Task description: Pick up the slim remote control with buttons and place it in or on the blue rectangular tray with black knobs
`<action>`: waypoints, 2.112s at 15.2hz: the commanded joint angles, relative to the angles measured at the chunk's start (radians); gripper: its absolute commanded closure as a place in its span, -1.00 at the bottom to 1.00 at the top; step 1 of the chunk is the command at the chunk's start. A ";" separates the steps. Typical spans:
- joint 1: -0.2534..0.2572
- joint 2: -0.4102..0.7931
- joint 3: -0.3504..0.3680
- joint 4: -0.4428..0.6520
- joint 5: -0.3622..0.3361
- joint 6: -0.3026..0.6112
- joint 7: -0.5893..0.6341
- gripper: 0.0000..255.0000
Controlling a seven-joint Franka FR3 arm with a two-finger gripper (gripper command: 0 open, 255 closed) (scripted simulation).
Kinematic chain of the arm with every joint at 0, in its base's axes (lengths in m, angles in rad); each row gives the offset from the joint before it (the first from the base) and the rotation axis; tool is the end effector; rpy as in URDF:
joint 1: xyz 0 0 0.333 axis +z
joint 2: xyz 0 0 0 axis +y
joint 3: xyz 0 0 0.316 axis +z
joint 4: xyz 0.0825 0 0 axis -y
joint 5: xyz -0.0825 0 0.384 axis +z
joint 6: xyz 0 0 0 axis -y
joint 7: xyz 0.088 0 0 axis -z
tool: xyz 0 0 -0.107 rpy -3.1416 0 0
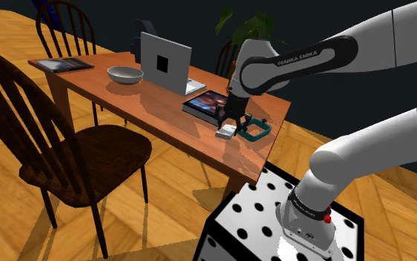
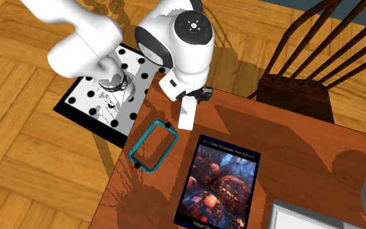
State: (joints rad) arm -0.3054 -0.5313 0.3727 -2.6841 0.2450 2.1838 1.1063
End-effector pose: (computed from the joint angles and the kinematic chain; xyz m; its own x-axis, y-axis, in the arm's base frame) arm 0.3705 0.0267 0.3878 0.3375 -0.9413 -0.0088 -0.9412 -0.3373 -0.0183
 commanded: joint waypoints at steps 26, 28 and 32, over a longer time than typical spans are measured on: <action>-0.179 -0.065 -0.330 0.110 -0.198 -0.199 -0.347 1.00; -0.196 -0.045 -0.356 0.111 -0.214 -0.182 -0.380 1.00; -0.195 -0.027 -0.356 0.069 -0.213 -0.122 -0.381 1.00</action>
State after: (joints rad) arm -0.4999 -0.5655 0.0182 -2.6063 0.0330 2.0456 0.7272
